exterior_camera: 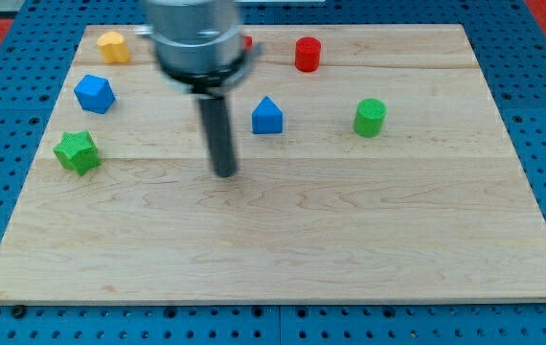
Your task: Push the blue triangle towards the green star
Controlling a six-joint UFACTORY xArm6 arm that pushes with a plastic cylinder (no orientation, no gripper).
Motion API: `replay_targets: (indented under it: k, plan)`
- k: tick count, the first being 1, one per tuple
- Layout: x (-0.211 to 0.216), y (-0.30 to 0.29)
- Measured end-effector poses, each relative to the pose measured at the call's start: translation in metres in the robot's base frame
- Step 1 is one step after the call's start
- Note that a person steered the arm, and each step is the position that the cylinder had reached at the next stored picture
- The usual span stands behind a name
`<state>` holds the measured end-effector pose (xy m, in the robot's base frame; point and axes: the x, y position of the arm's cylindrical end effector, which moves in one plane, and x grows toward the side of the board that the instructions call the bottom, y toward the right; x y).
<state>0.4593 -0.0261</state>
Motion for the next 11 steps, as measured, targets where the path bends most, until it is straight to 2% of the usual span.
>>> replay_targets:
  k: [1,2,4,5,8,9,11]
  plan:
    - [-0.034,0.061]
    - [-0.072,0.061]
    - [-0.081,-0.038]
    - [-0.083,-0.069]
    - [-0.054,-0.107]
    - [-0.028,-0.107]
    - [-0.023,-0.119]
